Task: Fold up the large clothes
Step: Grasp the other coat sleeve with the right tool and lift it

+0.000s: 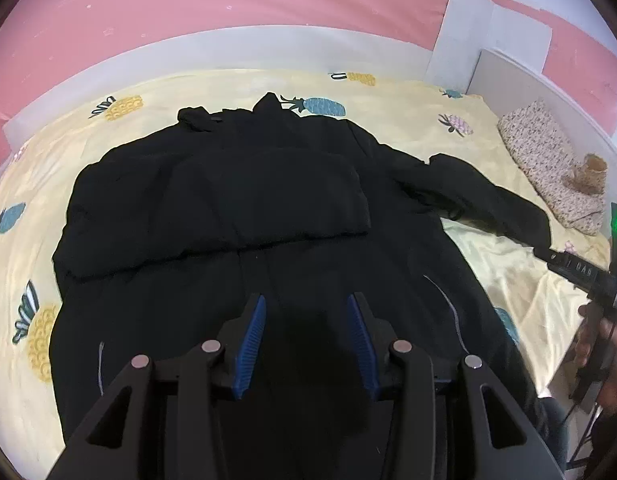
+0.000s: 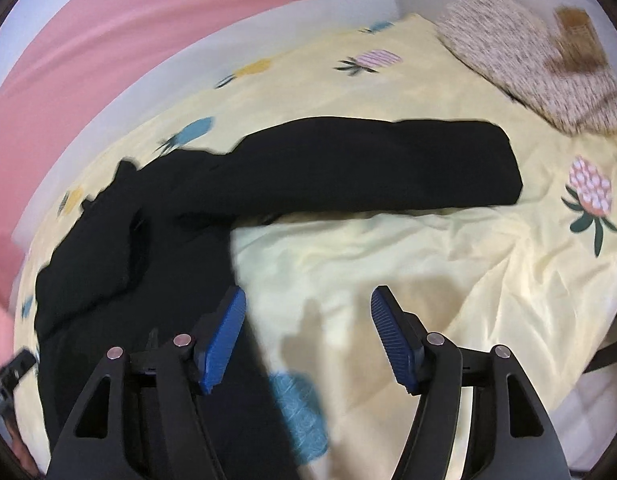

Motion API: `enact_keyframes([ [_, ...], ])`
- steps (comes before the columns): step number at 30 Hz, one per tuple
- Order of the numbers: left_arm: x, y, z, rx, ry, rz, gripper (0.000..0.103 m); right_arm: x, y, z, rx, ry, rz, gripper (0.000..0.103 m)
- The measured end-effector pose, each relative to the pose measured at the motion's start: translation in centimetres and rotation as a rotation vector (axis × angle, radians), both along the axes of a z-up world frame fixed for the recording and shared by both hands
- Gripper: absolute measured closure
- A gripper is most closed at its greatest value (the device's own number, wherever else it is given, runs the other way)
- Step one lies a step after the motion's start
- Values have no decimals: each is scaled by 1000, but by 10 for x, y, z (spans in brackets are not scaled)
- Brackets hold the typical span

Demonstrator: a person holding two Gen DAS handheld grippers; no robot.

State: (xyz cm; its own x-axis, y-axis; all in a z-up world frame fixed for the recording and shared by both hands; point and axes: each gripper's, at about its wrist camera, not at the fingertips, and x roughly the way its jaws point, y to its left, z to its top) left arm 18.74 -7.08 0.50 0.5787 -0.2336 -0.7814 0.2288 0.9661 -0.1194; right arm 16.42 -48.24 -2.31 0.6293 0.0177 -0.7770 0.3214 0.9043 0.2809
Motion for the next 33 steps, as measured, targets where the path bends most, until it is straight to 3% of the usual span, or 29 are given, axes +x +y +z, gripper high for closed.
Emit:
enact_keyframes([
  [8, 31, 8, -26, 0, 37, 22, 58, 34, -85, -47, 207, 21, -204, 36],
  [16, 45, 34, -46, -12, 63, 83, 58, 52, -131, -82, 374, -23, -358, 36],
  [22, 53, 55, -57, -13, 81, 144, 58, 69, -141, -81, 308, -23, -397, 38],
  [23, 54, 57, -58, -13, 84, 151, 58, 70, -143, -80, 290, -15, -408, 42],
  [25, 56, 62, -59, -12, 86, 162, 58, 73, -141, -73, 239, 7, -414, 78],
  [27, 56, 66, -59, -11, 82, 170, 58, 72, -141, -63, 227, -3, -409, 89],
  [31, 56, 78, -55, -24, 76, 192, 58, 63, -134, -19, 164, -87, -385, 94],
  [33, 53, 85, -51, -37, 69, 205, 58, 58, -123, 18, 133, -167, -356, 94],
])
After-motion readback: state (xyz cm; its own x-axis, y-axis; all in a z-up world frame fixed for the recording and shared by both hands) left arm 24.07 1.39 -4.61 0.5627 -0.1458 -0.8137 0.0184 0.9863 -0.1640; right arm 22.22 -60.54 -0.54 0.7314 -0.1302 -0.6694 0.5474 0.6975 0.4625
